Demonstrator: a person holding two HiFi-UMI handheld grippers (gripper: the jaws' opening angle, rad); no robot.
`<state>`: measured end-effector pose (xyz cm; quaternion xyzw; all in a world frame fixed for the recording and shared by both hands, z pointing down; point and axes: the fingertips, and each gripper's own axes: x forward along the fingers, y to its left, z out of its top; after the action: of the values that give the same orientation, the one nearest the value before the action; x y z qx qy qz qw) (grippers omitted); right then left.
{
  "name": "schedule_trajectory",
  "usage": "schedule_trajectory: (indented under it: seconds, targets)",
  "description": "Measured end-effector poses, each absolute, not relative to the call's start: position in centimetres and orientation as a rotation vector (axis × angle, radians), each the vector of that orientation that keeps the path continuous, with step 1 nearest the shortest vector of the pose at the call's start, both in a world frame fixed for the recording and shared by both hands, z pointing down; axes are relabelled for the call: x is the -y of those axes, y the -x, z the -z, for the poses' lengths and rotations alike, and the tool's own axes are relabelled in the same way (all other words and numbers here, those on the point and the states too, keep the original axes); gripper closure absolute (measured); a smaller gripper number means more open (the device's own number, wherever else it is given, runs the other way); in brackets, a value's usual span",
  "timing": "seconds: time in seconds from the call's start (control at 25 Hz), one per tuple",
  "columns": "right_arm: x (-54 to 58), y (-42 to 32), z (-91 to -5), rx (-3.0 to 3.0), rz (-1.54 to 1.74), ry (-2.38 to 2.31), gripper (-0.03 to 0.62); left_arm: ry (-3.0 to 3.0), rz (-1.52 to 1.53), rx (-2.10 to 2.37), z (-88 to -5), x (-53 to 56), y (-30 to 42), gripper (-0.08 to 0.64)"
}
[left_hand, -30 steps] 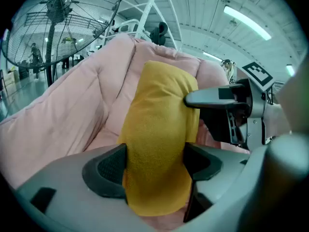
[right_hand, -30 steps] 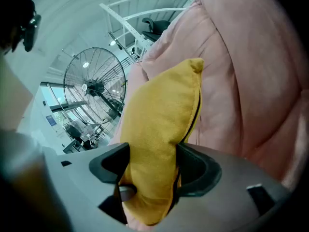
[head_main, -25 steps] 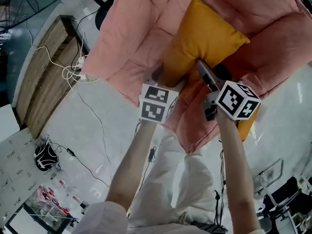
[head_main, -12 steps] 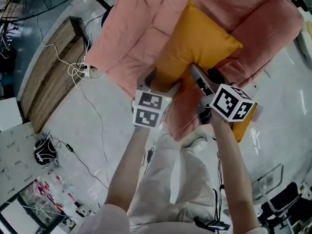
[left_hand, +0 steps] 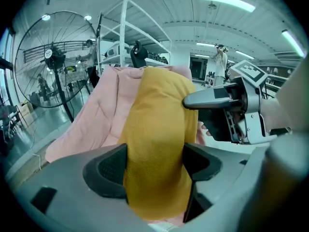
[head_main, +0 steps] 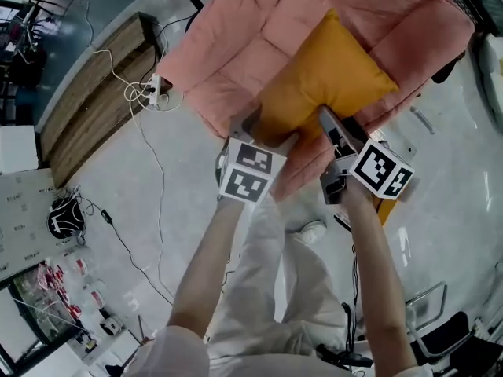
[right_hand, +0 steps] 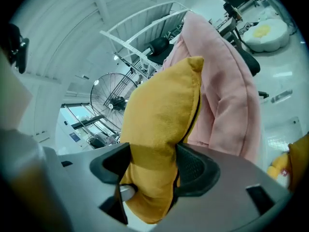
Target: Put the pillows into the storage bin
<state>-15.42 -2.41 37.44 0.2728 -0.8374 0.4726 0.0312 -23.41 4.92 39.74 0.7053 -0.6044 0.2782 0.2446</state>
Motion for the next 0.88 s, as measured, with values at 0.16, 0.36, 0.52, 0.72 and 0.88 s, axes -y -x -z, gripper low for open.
schedule_trajectory:
  seconds: [0.16,0.36,0.52,0.72,0.88]
  targets:
    - [0.8,14.2,-36.3,2.555,-1.537,-0.885,0.285,-1.941,-0.779,1.633,-38.2,-6.8,22.5,0.189]
    - [-0.7,13.3,-36.3,2.550,-1.611,-0.964,0.291,-2.000,-0.777,1.586,-37.7,-7.9,21.7,0.193]
    - [-2.3,12.5,-36.1,2.556,-1.653,-1.056,0.298,-2.049,-0.789,1.526,-37.3,-9.2,21.2,0.195]
    - [-4.1,9.5,-34.8,2.544,-1.635,-1.156,0.300,-2.102,-0.797,1.442,-36.3,-10.4,18.5,0.199]
    - [-5.2,6.6,-34.2,2.528,-1.650,-1.233,0.302,-2.130,-0.807,1.383,-35.8,-11.4,15.9,0.201]
